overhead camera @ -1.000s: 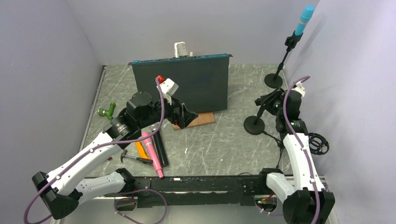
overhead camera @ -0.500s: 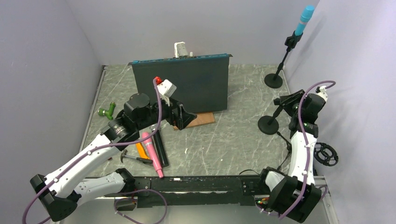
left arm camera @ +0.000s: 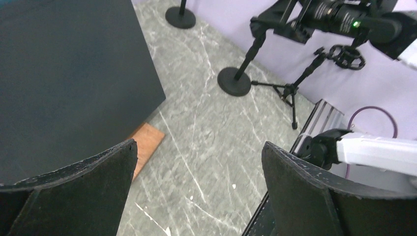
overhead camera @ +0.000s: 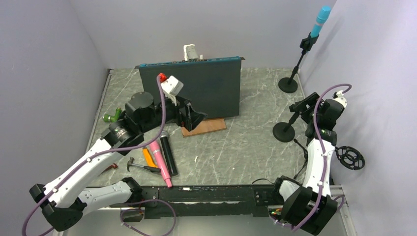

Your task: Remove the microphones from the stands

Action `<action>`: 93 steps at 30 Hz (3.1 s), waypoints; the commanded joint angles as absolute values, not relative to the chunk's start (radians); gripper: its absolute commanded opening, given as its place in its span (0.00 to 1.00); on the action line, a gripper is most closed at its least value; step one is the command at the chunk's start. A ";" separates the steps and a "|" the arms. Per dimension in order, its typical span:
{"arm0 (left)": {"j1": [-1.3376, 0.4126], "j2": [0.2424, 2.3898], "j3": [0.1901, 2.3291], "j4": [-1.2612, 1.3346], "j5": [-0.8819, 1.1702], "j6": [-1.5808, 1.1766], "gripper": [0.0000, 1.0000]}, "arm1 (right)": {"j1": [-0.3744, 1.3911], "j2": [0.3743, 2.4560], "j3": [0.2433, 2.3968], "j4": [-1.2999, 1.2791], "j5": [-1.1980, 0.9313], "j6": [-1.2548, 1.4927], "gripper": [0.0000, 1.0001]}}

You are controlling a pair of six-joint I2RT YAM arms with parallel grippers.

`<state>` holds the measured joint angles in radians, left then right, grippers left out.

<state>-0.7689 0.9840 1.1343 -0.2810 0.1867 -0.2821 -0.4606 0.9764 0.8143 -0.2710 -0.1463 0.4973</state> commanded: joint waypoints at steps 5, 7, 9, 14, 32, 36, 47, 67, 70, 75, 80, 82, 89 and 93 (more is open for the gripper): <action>-0.765 0.990 1.253 -0.270 0.163 -0.235 0.99 | -0.465 0.965 0.976 -0.428 -0.016 0.371 1.00; -0.765 0.978 1.212 -0.258 0.142 -0.222 0.99 | -0.466 0.978 1.012 -0.442 -0.002 0.361 1.00; -0.764 0.967 1.167 -0.243 0.129 -0.207 0.99 | -0.461 0.994 1.050 -0.449 -0.003 0.353 1.00; -0.759 0.954 1.110 -0.246 0.090 -0.172 0.99 | -0.414 1.047 1.142 -0.419 -0.003 0.351 1.00; -0.897 0.926 1.106 -0.267 -0.059 -0.076 0.99 | -0.232 1.578 1.489 -0.024 0.213 0.273 1.00; -0.914 0.924 1.105 -0.267 -0.078 -0.065 0.99 | -0.175 1.605 1.437 0.138 0.288 0.231 1.00; -0.933 0.906 1.095 -0.260 -0.122 -0.043 0.99 | 0.025 1.739 1.483 0.249 0.773 0.204 1.00; -0.959 0.902 1.077 -0.240 -0.183 -0.012 0.99 | 0.060 2.138 1.690 0.417 1.034 -0.103 0.99; -0.960 0.905 1.071 -0.234 -0.189 -0.012 0.99 | 0.059 2.173 1.717 0.488 1.042 -0.186 0.99; -0.962 0.914 1.068 -0.231 -0.197 -0.012 0.99 | 0.039 2.253 1.809 0.423 1.042 -0.165 0.97; -0.963 0.928 1.060 -0.222 -0.202 0.018 0.99 | 0.007 2.375 1.946 0.441 1.065 -0.244 0.96; -0.961 0.936 1.060 -0.222 -0.205 0.023 0.99 | -0.008 2.405 1.986 0.445 1.051 -0.262 0.94; -0.957 0.966 1.064 -0.222 -0.211 0.026 0.99 | -0.069 2.480 2.138 0.308 0.946 -0.180 0.79; -0.952 0.981 1.065 -0.222 -0.208 0.026 0.99 | -0.068 2.467 2.112 0.340 0.858 -0.175 0.70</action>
<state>-0.9569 0.9726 1.0615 -0.2661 -0.1932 0.0132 -0.0666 2.4893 2.0716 0.3321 0.9512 -0.2073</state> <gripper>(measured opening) 0.994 0.727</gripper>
